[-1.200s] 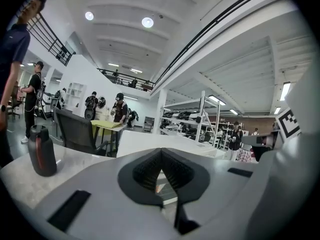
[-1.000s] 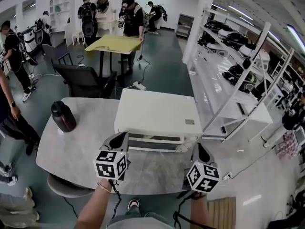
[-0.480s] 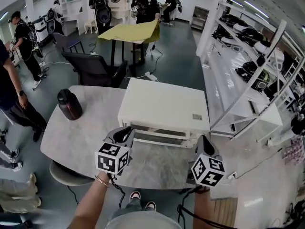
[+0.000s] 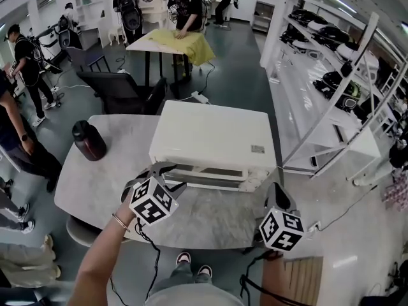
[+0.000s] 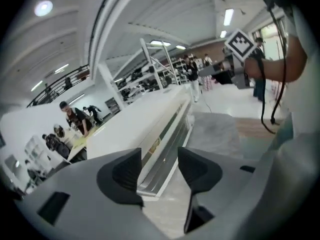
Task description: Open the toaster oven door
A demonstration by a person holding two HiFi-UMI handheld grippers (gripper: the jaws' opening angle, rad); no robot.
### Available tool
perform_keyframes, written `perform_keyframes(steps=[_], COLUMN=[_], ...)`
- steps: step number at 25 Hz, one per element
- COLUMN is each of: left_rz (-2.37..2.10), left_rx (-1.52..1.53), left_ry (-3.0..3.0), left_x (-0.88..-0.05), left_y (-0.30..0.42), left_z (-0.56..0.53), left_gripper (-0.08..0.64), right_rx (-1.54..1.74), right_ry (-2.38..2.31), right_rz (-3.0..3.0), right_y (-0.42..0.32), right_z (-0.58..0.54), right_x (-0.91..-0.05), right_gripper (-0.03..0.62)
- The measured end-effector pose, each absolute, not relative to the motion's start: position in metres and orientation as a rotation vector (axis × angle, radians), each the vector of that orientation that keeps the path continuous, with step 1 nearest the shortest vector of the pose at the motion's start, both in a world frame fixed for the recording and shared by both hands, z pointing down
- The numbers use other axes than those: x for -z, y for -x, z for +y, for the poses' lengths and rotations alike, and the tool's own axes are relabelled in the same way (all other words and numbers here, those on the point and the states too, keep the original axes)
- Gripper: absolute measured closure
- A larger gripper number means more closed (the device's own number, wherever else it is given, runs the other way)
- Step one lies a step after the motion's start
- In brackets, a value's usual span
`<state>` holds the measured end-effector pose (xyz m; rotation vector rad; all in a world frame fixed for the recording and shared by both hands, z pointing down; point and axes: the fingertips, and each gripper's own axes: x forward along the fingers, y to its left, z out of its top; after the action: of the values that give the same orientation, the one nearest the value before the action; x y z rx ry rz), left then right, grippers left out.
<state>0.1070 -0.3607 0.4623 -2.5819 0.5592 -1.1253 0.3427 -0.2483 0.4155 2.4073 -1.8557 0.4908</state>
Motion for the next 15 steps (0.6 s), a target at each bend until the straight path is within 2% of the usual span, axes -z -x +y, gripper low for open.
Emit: perform_keyframes(steps=[7,15], left_rz=[0.353,0.327], left_rx=[1.392,1.436], left_ry=[2.265,2.256], left_x=[-0.493,-0.5], left_y=[-0.117,-0.118], left_z=[-0.366,-0.362], left_gripper=[0.344,0.344], right_rx=[-0.541,-0.564], right_ry=[-2.423,-2.422], right_rz=[-1.825,-1.82], right_y=[-0.357,-0.366], right_z=[-0.236,-0.231], right_x=[-0.429,-0.44], right_gripper=[0.588,0.588])
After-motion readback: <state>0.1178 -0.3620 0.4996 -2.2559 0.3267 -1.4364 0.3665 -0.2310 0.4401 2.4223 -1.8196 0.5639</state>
